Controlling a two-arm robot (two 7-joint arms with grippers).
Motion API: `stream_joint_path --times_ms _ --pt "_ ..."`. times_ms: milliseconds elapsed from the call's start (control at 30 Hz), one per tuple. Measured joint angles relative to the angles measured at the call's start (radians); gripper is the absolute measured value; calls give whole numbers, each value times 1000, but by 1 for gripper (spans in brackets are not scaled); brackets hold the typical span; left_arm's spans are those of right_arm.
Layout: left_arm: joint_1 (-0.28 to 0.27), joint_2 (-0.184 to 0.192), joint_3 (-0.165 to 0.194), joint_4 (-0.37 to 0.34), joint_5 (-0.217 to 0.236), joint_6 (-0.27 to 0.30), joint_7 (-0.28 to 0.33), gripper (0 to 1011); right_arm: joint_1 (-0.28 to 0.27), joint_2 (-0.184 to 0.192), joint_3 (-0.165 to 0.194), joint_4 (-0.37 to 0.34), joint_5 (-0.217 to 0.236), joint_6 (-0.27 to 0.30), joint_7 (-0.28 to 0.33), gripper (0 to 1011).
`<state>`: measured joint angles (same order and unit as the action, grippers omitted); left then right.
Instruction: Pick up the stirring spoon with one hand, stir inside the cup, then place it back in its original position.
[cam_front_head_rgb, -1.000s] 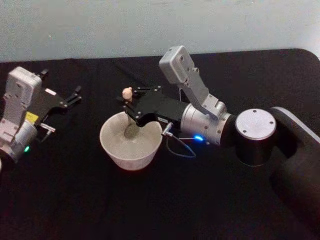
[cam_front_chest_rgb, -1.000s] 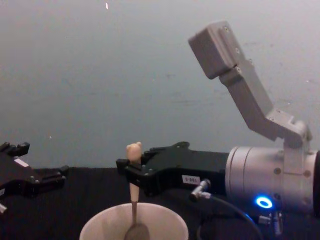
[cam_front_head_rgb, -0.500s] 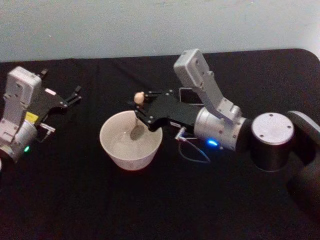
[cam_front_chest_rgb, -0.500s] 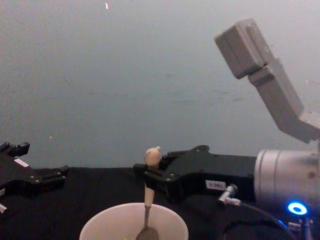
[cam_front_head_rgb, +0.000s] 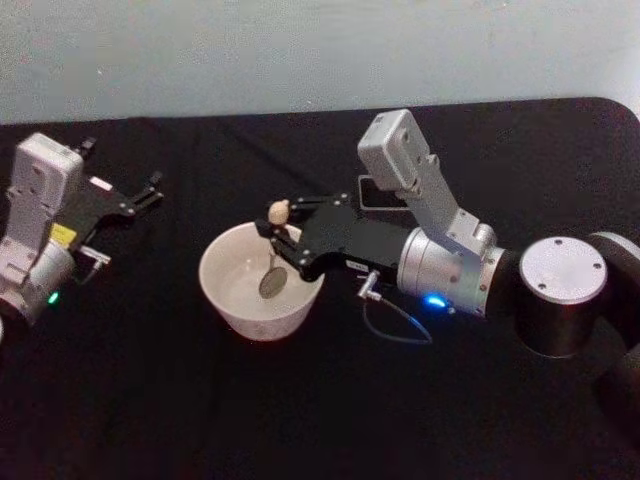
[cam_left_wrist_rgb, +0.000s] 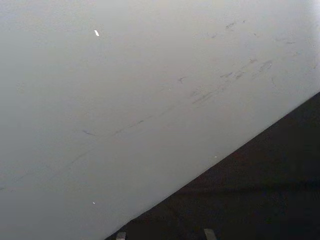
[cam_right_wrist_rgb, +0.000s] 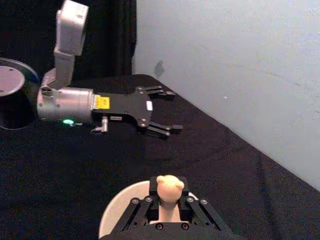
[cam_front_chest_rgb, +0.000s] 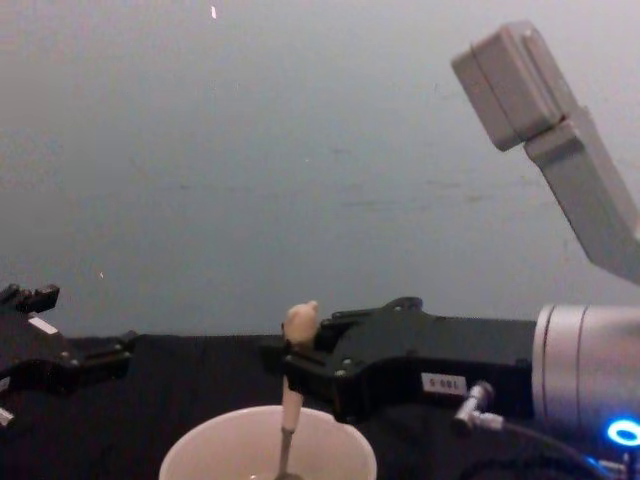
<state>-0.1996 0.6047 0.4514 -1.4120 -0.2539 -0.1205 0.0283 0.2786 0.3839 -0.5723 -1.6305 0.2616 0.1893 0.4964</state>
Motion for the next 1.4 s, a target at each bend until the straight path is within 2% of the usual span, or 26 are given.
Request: stream_joint_path --times_ms 233,567,933,1400 --pt "0 0 0 0 0 0 0 1001 6 -3 -26 -4 3 -2 14 213" --pt "0 0 0 0 0 0 0 1001 46 -51 -51 51 -6 -22 2 212" --pt "0 0 0 0 0 0 0 1001 78 -82 -41 110 -23 -36 -26 213" --pt "0 0 0 0 0 0 0 1001 78 -87 -24 120 -32 -32 -35 213"
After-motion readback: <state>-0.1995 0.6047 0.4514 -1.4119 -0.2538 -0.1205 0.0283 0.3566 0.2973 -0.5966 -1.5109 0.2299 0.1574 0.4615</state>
